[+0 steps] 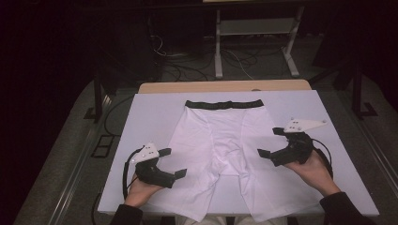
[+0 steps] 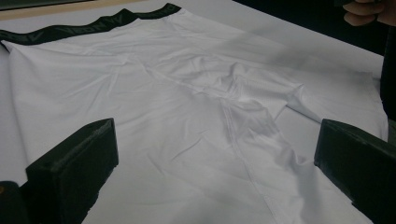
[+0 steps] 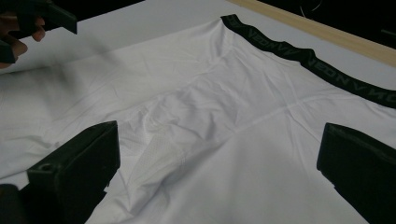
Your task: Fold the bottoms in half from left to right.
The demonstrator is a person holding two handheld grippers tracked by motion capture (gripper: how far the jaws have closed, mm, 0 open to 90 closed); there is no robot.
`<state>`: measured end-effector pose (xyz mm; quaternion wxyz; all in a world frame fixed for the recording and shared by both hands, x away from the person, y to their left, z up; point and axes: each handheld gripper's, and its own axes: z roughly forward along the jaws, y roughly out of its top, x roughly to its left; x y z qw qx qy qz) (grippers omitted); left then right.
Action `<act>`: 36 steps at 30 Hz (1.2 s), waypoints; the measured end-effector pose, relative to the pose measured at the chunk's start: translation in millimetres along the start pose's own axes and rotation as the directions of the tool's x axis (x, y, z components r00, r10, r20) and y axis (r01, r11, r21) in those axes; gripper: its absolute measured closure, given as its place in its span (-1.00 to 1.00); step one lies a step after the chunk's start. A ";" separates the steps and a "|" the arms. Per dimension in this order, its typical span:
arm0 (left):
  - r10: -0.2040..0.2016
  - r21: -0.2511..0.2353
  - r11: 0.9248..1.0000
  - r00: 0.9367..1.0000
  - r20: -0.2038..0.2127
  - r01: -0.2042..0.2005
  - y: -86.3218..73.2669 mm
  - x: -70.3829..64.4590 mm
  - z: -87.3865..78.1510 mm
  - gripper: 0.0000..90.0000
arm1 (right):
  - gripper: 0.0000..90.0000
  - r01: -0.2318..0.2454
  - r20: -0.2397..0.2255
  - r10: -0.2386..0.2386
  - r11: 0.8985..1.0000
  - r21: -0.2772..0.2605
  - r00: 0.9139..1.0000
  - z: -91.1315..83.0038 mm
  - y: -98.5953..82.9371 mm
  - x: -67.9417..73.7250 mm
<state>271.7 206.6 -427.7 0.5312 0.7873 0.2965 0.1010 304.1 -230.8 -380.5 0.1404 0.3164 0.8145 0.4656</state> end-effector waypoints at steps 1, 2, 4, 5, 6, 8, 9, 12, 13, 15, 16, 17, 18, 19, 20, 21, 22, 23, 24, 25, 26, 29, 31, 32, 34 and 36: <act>0.000 0.000 1.000 1.000 0.000 0.000 0.0 0.2 0.0 -1.00 | -1.00 0.005 0.000 -0.005 1.000 0.002 1.000 1.3 1.7 0.5; -0.001 0.000 1.000 1.000 0.000 0.001 0.0 0.2 0.0 -1.00 | -1.00 0.013 -0.004 -0.013 1.000 0.004 1.000 3.4 4.4 1.6; 0.001 0.001 1.000 1.000 0.001 -0.001 0.0 0.1 0.1 -1.00 | -1.00 0.021 -0.007 -0.021 1.000 0.005 1.000 6.8 8.5 3.0; 0.001 0.000 1.000 1.000 0.002 -0.001 0.0 0.0 0.2 -1.00 | -1.00 0.027 -0.010 -0.027 1.000 0.007 1.000 8.6 10.4 3.6; 0.001 0.001 1.000 1.000 0.002 -0.001 0.0 0.0 0.2 -1.00 | -1.00 0.032 -0.011 -0.032 0.999 0.011 0.999 10.5 12.3 4.3; 0.002 0.001 1.000 1.000 0.003 -0.002 0.0 0.0 0.3 -1.00 | -1.00 0.041 -0.014 -0.041 0.999 0.017 0.999 13.7 15.6 5.0; 0.001 0.001 1.000 1.000 0.003 -0.001 0.0 0.0 0.4 -1.00 | -1.00 0.044 -0.015 -0.044 0.999 0.019 0.999 15.4 17.5 5.4; 0.001 0.002 1.000 1.000 0.003 -0.001 0.0 0.0 0.5 -1.00 | -1.00 0.047 -0.023 -0.046 0.999 0.021 0.999 20.2 23.3 5.5; 0.002 0.001 1.000 1.000 0.003 -0.002 0.0 -0.1 0.4 -1.00 | -1.00 0.050 -0.022 -0.049 0.999 0.021 0.999 21.3 24.6 5.3; 0.003 0.001 1.000 1.000 0.003 -0.003 0.0 0.0 0.5 -1.00 | -1.00 0.051 -0.024 -0.051 0.998 0.024 0.998 24.5 27.9 4.4; 0.003 0.002 1.000 1.000 0.003 -0.003 0.0 0.0 0.6 -1.00 | -1.00 0.054 -0.024 -0.054 0.998 0.027 0.998 26.0 29.4 4.0; 0.003 0.002 1.000 1.000 0.003 -0.003 0.0 0.0 0.6 -1.00 | -1.00 0.054 -0.024 -0.054 0.998 0.027 0.998 26.0 29.4 4.0; 0.002 0.001 1.000 1.000 0.003 -0.002 0.0 0.1 0.9 -1.00 | -1.00 0.059 -0.024 -0.058 0.998 0.033 0.998 28.8 32.2 3.2; 0.004 0.002 1.000 1.000 0.004 -0.004 0.0 0.1 0.9 -1.00 | -1.00 0.058 -0.025 -0.058 0.998 0.034 0.998 30.2 33.5 2.7; 0.003 0.001 1.000 1.000 0.004 -0.003 0.0 0.0 1.0 -1.00 | -1.00 0.058 -0.025 -0.057 0.998 0.034 0.998 31.6 34.9 2.0; 0.004 0.002 1.000 1.000 0.004 -0.004 0.0 0.1 0.9 -1.00 | -1.00 0.054 -0.026 -0.053 0.998 0.033 0.998 33.0 36.3 1.5; 0.004 0.002 1.000 1.000 0.004 -0.004 0.0 0.1 0.9 -1.00 | -1.00 0.054 -0.026 -0.053 0.998 0.033 0.998 33.0 36.3 1.5; 0.004 0.002 1.000 1.000 0.005 -0.004 0.0 0.1 0.9 -1.00 | -1.00 0.050 -0.028 -0.049 0.998 0.032 0.998 35.9 39.4 0.6; 0.002 0.001 1.000 1.000 0.005 -0.002 0.0 0.0 1.0 -1.00 | -1.00 0.052 -0.028 -0.051 0.998 0.030 0.998 37.6 40.9 0.1; 0.002 0.001 1.000 1.000 0.005 -0.002 0.0 0.0 1.0 -1.00 | -1.00 0.052 -0.028 -0.051 0.998 0.030 0.998 37.6 40.9 0.1; 0.002 0.002 1.000 1.000 0.005 -0.002 0.0 0.0 1.1 -1.00 | -1.00 0.050 -0.030 -0.049 0.998 0.030 0.998 40.7 44.3 -0.7; 0.003 0.002 1.000 1.000 0.007 -0.003 0.0 0.0 1.0 -1.00 | -1.00 0.048 -0.031 -0.047 0.998 0.031 0.998 45.4 49.4 -2.1; 0.003 0.002 1.000 1.000 0.007 -0.003 0.0 0.1 1.0 -1.00 | -1.00 0.050 -0.032 -0.049 0.998 0.032 0.998 48.1 52.8 -2.9; 0.002 0.001 1.000 1.000 0.006 -0.002 0.0 0.2 1.1 -1.00 | -1.00 0.052 -0.032 -0.051 0.998 0.033 0.998 49.3 54.6 -2.8; 0.002 0.001 1.000 1.000 0.007 -0.002 0.0 0.2 1.3 -1.00 | -1.00 0.054 -0.034 -0.053 0.998 0.032 0.998 51.2 57.7 -2.6; 0.003 0.003 1.000 1.000 0.009 -0.003 0.0 -0.1 1.3 -1.00 | -1.00 0.059 -0.034 -0.058 0.998 0.034 0.998 54.4 61.8 -2.3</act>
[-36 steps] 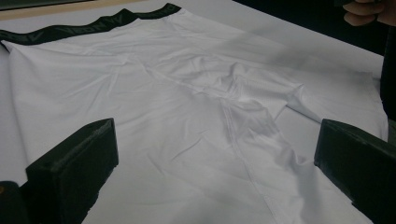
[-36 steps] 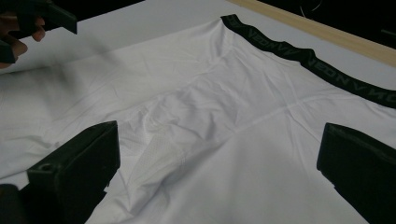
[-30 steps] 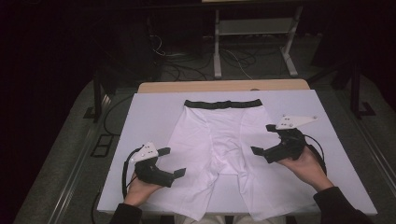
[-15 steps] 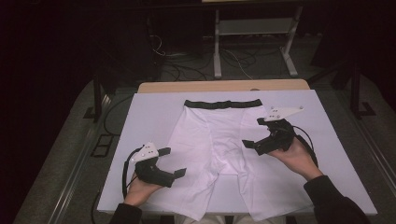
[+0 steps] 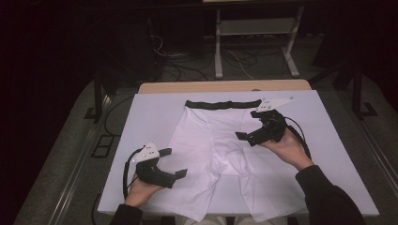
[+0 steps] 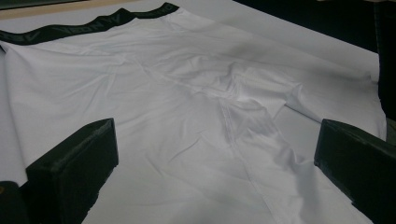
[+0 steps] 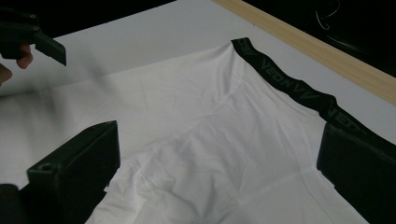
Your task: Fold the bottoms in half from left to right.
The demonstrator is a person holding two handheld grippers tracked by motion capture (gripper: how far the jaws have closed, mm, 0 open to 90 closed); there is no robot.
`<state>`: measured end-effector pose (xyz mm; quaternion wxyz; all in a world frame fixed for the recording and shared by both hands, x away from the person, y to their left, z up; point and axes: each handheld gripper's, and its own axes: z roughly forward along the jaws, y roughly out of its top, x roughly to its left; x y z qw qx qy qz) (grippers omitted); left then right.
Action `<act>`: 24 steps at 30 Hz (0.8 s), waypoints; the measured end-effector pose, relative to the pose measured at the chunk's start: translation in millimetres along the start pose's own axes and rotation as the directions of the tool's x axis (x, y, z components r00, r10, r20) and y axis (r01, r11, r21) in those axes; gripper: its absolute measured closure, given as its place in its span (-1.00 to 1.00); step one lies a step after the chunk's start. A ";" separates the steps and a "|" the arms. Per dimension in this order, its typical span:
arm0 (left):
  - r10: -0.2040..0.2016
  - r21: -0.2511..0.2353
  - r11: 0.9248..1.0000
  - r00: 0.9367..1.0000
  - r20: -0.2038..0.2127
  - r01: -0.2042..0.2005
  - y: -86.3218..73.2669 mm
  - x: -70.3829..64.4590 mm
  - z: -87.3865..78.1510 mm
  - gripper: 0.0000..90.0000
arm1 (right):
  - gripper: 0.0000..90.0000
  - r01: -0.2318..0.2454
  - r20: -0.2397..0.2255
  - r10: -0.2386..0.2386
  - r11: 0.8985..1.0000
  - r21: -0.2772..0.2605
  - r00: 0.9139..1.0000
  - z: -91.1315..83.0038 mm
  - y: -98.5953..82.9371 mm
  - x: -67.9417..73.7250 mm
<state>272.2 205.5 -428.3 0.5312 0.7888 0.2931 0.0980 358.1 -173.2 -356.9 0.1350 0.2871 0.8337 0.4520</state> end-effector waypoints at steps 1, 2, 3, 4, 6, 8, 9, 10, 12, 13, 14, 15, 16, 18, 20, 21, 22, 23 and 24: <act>0.000 0.000 1.000 1.000 0.000 0.000 0.0 0.0 0.0 -1.00 | -1.00 0.001 0.000 -0.001 1.000 0.001 1.000 0.9 1.3 0.0; 0.000 0.000 1.000 1.000 0.000 0.000 0.0 0.0 0.0 -1.00 | -1.00 0.005 -0.003 -0.005 1.000 0.001 1.000 1.9 2.5 -0.1; 0.000 0.000 1.000 1.000 0.001 0.000 0.0 0.0 0.0 -1.00 | -1.00 0.007 -0.004 -0.007 1.000 0.002 1.000 3.2 4.2 0.0; 0.000 0.000 1.000 1.000 0.002 0.000 0.0 0.0 0.1 -1.00 | -1.00 0.008 -0.003 -0.008 1.000 0.003 1.000 4.4 5.8 0.0; 0.000 0.001 1.000 1.000 0.002 0.000 0.0 0.0 0.2 -1.00 | -1.00 0.007 -0.005 -0.007 1.000 0.001 1.000 7.0 8.4 -0.6; 0.000 0.002 1.000 1.000 0.004 0.000 0.0 -0.1 0.3 -1.00 | -1.00 0.007 -0.005 -0.007 1.000 0.007 1.000 9.8 10.6 -1.0; 0.000 0.002 1.000 1.000 0.004 0.000 0.0 -0.1 0.3 -1.00 | -1.00 0.007 -0.005 -0.006 1.000 0.008 1.000 11.7 12.0 -1.3; 0.000 0.002 1.000 1.000 0.004 0.000 0.0 -0.2 0.3 -1.00 | -1.00 0.006 -0.006 -0.005 1.000 0.010 1.000 13.0 12.8 -1.6; 0.000 0.002 1.000 1.000 0.004 0.000 0.0 -0.1 0.5 -1.00 | -1.00 0.005 -0.005 -0.005 1.000 0.011 1.000 16.3 15.2 -2.1; 0.000 0.002 1.000 1.000 0.004 0.000 0.0 -0.1 0.5 -1.00 | -1.00 0.003 -0.004 -0.003 1.000 0.009 1.000 17.9 16.5 -2.3; 0.000 0.002 1.000 1.000 0.004 0.000 0.0 -0.1 0.4 -1.00 | -1.00 0.000 -0.006 0.000 1.000 0.009 1.000 19.4 17.7 -2.6; 0.001 0.002 1.000 1.000 0.005 -0.001 0.0 -0.1 0.4 -1.00 | -1.00 0.001 -0.006 -0.001 1.000 0.007 1.000 21.0 19.0 -3.1; 0.002 0.003 1.000 1.000 0.005 -0.002 0.0 0.0 0.6 -1.00 | -1.00 0.000 -0.005 0.000 1.000 0.009 1.000 22.4 20.2 -3.6; 0.003 0.005 1.000 1.000 0.006 -0.003 0.0 0.2 0.8 -1.00 | -1.00 -0.002 -0.005 0.003 1.000 0.009 1.000 25.8 22.4 -5.0; 0.003 0.006 1.000 1.000 0.006 -0.003 0.1 0.4 0.9 -1.00 | -1.00 -0.006 -0.005 0.006 1.000 0.011 1.000 29.7 23.9 -7.0; 0.003 0.006 1.000 1.000 0.006 -0.003 0.1 0.5 0.8 -1.00 | -1.00 -0.005 -0.004 0.005 1.000 0.012 1.000 31.7 24.3 -8.4; 0.003 0.005 1.000 1.000 0.005 -0.003 0.1 0.4 0.8 -1.00 | -1.00 -0.009 -0.004 0.009 1.000 0.012 1.000 34.1 24.6 -9.6; 0.003 0.005 1.000 1.000 0.006 -0.003 0.1 0.5 0.7 -1.00 | -1.00 -0.013 -0.003 0.013 1.000 0.014 1.000 35.8 24.9 -10.3; 0.003 0.004 1.000 1.000 0.006 -0.003 0.1 0.4 0.7 -1.00 | -1.00 -0.012 -0.004 0.013 1.000 0.016 1.000 37.0 25.0 -11.1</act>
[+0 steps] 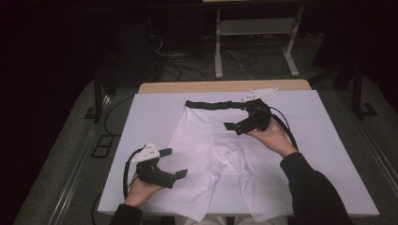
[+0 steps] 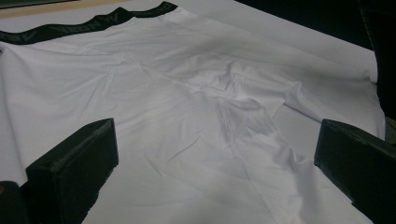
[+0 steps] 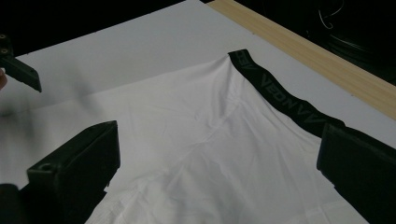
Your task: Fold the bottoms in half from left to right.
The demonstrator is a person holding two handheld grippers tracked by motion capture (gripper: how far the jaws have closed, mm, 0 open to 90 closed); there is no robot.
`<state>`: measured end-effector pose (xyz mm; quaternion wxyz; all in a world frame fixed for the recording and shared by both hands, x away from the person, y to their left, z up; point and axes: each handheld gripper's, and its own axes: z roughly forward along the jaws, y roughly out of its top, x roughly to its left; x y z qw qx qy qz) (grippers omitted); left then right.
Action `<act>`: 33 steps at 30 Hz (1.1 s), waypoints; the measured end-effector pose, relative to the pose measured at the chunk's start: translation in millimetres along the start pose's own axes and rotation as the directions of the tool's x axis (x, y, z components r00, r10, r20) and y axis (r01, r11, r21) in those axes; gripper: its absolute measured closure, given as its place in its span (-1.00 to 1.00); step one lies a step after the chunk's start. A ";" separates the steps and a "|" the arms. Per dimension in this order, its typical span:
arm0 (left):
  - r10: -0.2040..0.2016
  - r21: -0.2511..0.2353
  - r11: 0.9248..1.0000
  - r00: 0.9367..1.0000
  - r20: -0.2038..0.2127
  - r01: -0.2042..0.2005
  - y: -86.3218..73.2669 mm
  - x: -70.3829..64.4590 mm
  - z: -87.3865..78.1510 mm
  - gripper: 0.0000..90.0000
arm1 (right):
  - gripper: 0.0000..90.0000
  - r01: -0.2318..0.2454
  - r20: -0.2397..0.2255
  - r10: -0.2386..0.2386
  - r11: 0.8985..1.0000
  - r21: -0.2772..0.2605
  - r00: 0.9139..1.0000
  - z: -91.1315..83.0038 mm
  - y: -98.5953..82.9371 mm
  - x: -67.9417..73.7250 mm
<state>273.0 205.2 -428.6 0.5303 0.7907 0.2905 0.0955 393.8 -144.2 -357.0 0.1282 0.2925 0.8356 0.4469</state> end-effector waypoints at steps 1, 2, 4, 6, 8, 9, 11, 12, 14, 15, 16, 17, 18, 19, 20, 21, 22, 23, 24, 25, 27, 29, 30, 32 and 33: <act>0.002 0.001 1.000 1.000 0.001 -0.002 0.0 0.0 0.0 -1.00 | -1.00 0.000 0.002 0.000 1.000 0.000 1.000 1.5 0.2 -1.0; 0.002 0.002 1.000 1.000 0.001 -0.002 0.0 -0.1 0.1 -1.00 | -1.00 -0.003 0.003 0.003 1.000 0.001 1.000 2.9 0.4 -1.8; 0.002 0.004 1.000 1.000 0.003 -0.002 0.0 -0.1 0.5 -1.00 | -1.00 -0.006 0.004 0.006 1.000 0.007 1.000 5.1 1.0 -4.1; 0.001 0.005 1.000 1.000 0.003 -0.001 0.0 -0.2 1.0 -1.00 | -1.00 -0.008 0.010 0.008 1.000 0.008 1.000 7.2 2.1 -6.9; 0.001 0.007 1.000 1.000 0.004 -0.001 0.0 -0.1 1.1 -1.00 | -1.00 -0.012 0.011 0.012 1.000 0.007 1.000 8.9 3.2 -8.8; 0.001 0.006 1.000 1.000 0.004 -0.001 -0.1 -0.1 1.0 -1.00 | -1.00 -0.015 0.011 0.015 1.000 0.008 1.000 10.1 4.3 -9.9; 0.000 0.006 1.000 1.000 0.004 0.000 -0.1 0.0 1.0 -1.00 | -1.00 -0.015 0.012 0.015 1.000 0.009 1.000 11.9 6.2 -11.1; 0.000 0.006 1.000 1.000 0.005 0.000 -0.1 0.1 1.1 -1.00 | -1.00 -0.012 0.012 0.011 1.000 0.012 1.000 13.7 8.0 -11.7; 0.000 0.006 1.000 1.000 0.005 0.000 -0.1 0.0 1.0 -1.00 | -1.00 -0.007 0.011 0.007 1.000 0.018 1.000 16.0 11.0 -12.2; -0.001 0.004 1.000 1.000 0.005 0.001 -0.1 -0.2 1.0 -1.00 | -1.00 -0.005 0.009 0.005 1.000 0.022 1.000 17.8 13.5 -12.6; -0.002 0.003 1.000 1.000 0.006 0.002 -0.1 -0.2 0.9 -1.00 | -1.00 -0.001 0.008 0.001 1.000 0.022 1.000 19.0 15.4 -13.0; -0.002 0.004 1.000 1.000 0.007 0.002 0.0 -0.2 0.8 -1.00 | -1.00 -0.001 0.008 0.001 1.000 0.022 1.000 20.2 17.4 -13.2; -0.002 0.003 1.000 1.000 0.006 0.002 -0.1 -0.2 0.8 -1.00 | -1.00 -0.001 0.008 0.001 1.000 0.019 1.000 21.1 18.8 -13.4; -0.002 0.003 1.000 1.000 0.006 0.002 -0.2 -0.2 0.8 -1.00 | -1.00 0.002 0.006 -0.002 1.000 0.018 1.000 22.3 20.6 -13.9; -0.002 0.003 1.000 1.000 0.007 0.002 -0.2 -0.2 0.8 -1.00 | -1.00 0.005 0.007 -0.005 1.000 0.016 1.000 23.7 22.3 -14.3; -0.002 0.003 1.000 1.000 0.007 0.002 -0.2 -0.2 0.8 -1.00 | -1.00 0.006 0.008 -0.006 1.000 0.021 1.000 25.3 24.2 -14.2; -0.003 0.002 1.000 1.000 0.008 0.003 -0.1 -0.2 0.9 -1.00 | -1.00 0.014 0.010 -0.014 1.000 0.028 1.000 27.0 26.1 -14.3; -0.003 0.002 1.000 1.000 0.008 0.003 -0.1 -0.3 0.9 -1.00 | -1.00 0.024 0.016 -0.024 0.999 0.035 1.000 28.8 28.5 -14.5; -0.003 0.002 1.000 1.000 0.008 0.003 -0.1 -0.3 0.8 -1.00 | -1.00 0.023 0.015 -0.023 0.999 0.036 1.000 29.8 29.7 -14.3; -0.003 0.003 1.000 1.000 0.008 0.003 -0.1 -0.3 0.8 -1.00 | -1.00 0.023 0.013 -0.024 0.999 0.036 1.000 31.0 31.3 -14.2; -0.003 0.002 1.000 1.000 0.009 0.003 -0.1 -0.4 0.7 -1.00 | -1.00 0.025 0.012 -0.025 0.999 0.035 1.000 33.5 34.6 -14.1; -0.004 0.002 1.000 1.000 0.009 0.004 -0.1 -0.4 0.7 -1.00 | -1.00 0.032 0.011 -0.033 0.999 0.036 0.999 36.5 38.4 -14.3; -0.004 0.001 1.000 1.000 0.009 0.004 -0.1 -0.3 0.7 -1.00 | -1.00 0.031 0.011 -0.032 0.999 0.034 0.999 37.5 39.6 -14.2; -0.004 0.002 1.000 1.000 0.009 0.004 -0.1 -0.3 0.6 -1.00 | -1.00 0.029 0.008 -0.030 0.999 0.031 1.000 40.0 42.8 -14.1; -0.003 0.002 1.000 1.000 0.009 0.003 -0.1 -0.3 0.6 -1.00 | -1.00 0.035 0.006 -0.035 0.999 0.031 0.999 41.6 44.3 -14.5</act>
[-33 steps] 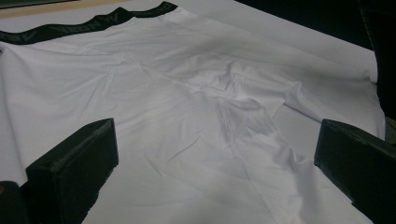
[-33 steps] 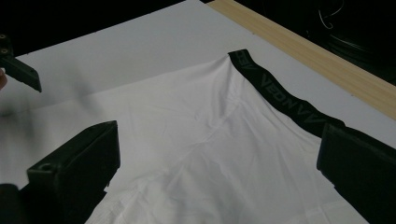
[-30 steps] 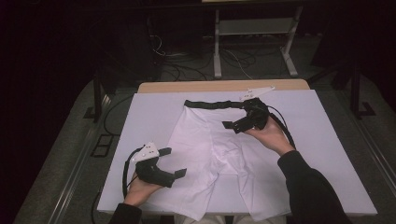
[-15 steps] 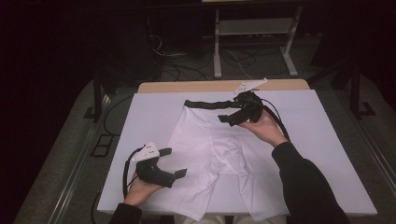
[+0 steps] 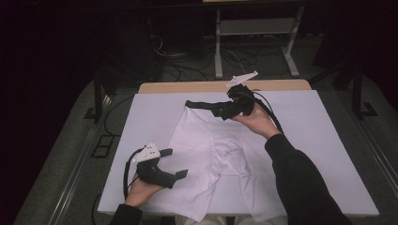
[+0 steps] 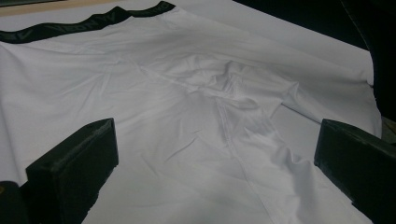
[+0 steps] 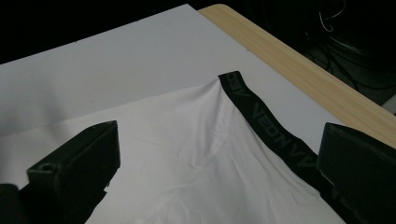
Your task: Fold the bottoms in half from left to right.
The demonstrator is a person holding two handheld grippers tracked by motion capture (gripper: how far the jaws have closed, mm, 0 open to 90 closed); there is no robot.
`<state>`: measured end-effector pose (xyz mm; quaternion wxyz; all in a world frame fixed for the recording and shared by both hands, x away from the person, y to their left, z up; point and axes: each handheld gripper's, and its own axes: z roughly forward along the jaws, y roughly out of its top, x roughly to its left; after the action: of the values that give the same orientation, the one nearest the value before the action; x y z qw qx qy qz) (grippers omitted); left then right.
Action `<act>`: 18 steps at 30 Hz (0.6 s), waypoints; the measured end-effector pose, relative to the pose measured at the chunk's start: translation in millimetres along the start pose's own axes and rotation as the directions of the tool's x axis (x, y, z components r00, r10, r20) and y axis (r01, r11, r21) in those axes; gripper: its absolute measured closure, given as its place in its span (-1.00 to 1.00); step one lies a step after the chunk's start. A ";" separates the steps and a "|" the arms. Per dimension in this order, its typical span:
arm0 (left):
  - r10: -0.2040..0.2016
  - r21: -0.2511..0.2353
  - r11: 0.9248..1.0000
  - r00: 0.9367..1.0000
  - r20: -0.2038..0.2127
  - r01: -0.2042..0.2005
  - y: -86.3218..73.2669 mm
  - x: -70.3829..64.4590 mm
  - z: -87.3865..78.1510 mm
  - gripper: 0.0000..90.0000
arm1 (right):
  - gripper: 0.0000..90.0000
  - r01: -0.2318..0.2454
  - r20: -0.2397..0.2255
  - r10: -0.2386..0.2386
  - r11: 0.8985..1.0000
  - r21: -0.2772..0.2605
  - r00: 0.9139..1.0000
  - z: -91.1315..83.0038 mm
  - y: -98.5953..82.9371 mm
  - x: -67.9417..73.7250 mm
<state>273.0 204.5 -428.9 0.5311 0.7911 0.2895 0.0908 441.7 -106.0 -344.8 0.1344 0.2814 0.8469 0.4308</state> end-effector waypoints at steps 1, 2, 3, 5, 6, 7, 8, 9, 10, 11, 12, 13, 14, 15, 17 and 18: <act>0.000 0.000 1.000 1.000 0.000 0.000 0.0 0.0 0.0 -1.00 | -1.00 -0.001 -0.002 0.001 1.000 0.002 1.000 2.0 2.0 0.2; 0.000 -0.001 1.000 1.000 0.000 0.000 0.0 0.0 0.0 -1.00 | -1.00 -0.002 -0.002 0.002 1.000 0.003 1.000 3.2 3.2 0.2; 0.000 -0.001 1.000 1.000 0.001 0.000 0.0 0.1 0.0 -1.00 | -1.00 -0.002 -0.004 0.002 1.000 0.002 1.000 5.4 5.2 0.0; 0.000 -0.001 1.000 1.000 0.001 0.000 0.0 0.1 0.0 -1.00 | -1.00 0.001 -0.007 -0.001 1.000 -0.002 1.000 8.2 7.9 -0.6; 0.000 -0.002 1.000 1.000 0.001 0.000 0.0 0.3 0.0 -1.00 | -1.00 0.000 -0.008 0.000 1.000 -0.007 1.000 10.3 9.8 -1.1; 0.000 -0.002 1.000 1.000 0.002 0.000 0.0 0.2 0.0 -1.00 | -1.00 -0.006 -0.010 0.006 1.000 -0.011 1.000 12.1 11.2 -1.5; 0.000 -0.001 1.000 1.000 0.002 0.000 0.0 0.2 0.0 -1.00 | -1.00 -0.006 -0.012 0.006 1.000 -0.012 1.000 14.2 12.4 -2.1; 0.000 -0.001 1.000 1.000 0.002 0.000 0.0 0.1 -0.1 -1.00 | -1.00 -0.003 -0.010 0.003 1.000 -0.012 1.000 15.9 13.4 -2.5; 0.000 -0.002 1.000 1.000 0.002 0.000 0.1 0.1 -0.1 -1.00 | -1.00 -0.005 -0.010 0.005 1.000 -0.010 1.000 18.9 14.8 -2.9; 0.000 -0.003 1.000 1.000 0.002 0.000 0.1 0.1 -0.1 -1.00 | -1.00 -0.008 -0.011 0.008 1.000 -0.009 1.000 21.3 16.1 -3.2; 0.000 -0.003 1.000 1.000 0.003 0.000 0.1 0.1 -0.1 -1.00 | -1.00 -0.006 -0.011 0.006 1.000 -0.007 1.000 23.7 17.3 -3.7; 0.001 -0.003 1.000 1.000 0.002 -0.001 0.1 0.2 -0.2 -1.00 | -1.00 -0.007 -0.012 0.006 1.000 -0.008 1.000 25.5 18.2 -3.9; 0.001 -0.003 1.000 1.000 0.002 -0.001 0.1 0.3 -0.3 -1.00 | -1.00 -0.003 -0.012 0.003 1.000 -0.009 1.000 28.4 19.6 -4.4; -0.001 -0.005 1.000 1.000 0.002 0.001 0.1 0.3 -0.3 -1.00 | -1.00 -0.006 -0.013 0.006 1.000 -0.006 1.000 30.0 20.5 -4.4; -0.001 -0.006 1.000 1.000 0.003 0.001 0.1 0.3 -0.3 -1.00 | -1.00 -0.005 -0.014 0.005 1.000 -0.004 1.000 35.4 22.9 -4.7; -0.001 -0.006 1.000 1.000 0.003 0.001 0.1 0.3 -0.3 -1.00 | -1.00 -0.005 -0.014 0.005 1.000 -0.004 1.000 35.4 22.9 -4.7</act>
<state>273.2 204.9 -428.8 0.5341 0.7894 0.2889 0.0901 470.4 -74.9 -347.5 0.1281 0.2802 0.8462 0.4348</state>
